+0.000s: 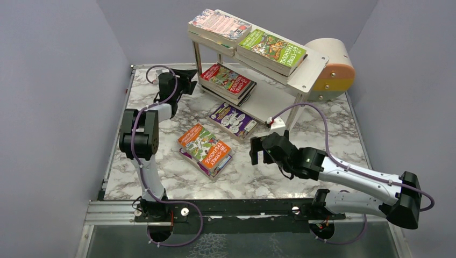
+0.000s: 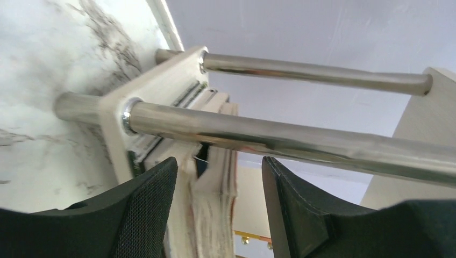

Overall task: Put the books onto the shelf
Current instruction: Place the book on the shelf.

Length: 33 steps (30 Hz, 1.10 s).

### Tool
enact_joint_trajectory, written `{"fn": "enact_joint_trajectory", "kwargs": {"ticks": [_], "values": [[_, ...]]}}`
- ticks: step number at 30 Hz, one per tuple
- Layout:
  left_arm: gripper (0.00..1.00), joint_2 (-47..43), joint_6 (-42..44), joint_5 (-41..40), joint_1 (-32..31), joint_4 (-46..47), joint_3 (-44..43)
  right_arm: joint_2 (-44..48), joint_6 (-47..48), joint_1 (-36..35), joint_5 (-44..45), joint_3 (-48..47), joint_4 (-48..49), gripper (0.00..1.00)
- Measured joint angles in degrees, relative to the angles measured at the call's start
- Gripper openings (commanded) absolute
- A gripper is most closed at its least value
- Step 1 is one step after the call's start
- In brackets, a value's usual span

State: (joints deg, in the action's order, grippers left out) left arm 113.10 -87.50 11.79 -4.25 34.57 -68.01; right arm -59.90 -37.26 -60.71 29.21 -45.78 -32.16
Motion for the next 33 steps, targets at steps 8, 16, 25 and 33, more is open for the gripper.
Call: {"fn": "enact_joint_trajectory", "kwargs": {"ticks": [8, 16, 25, 33], "values": [[0.60, -1.86, 2.16, 1.77, 3.13, -2.01, 3.91, -1.68, 0.02, 0.00, -0.07, 0.00, 0.70, 1.00], [0.72, -9.14, 6.38, 7.67, 2.19, -3.06, 5.90, -2.78, 0.48, 0.00, -0.11, 0.00, 1.36, 1.00], [0.76, -22.16, 14.99, 12.87, 1.92, -6.51, 13.99, -9.42, 3.98, 0.00, -6.34, -0.92, 7.19, 1.00], [0.82, -33.75, 29.81, 12.85, 2.19, -19.85, 22.40, -19.04, 5.44, 0.00, -11.65, -3.26, 11.80, 1.00]]}}
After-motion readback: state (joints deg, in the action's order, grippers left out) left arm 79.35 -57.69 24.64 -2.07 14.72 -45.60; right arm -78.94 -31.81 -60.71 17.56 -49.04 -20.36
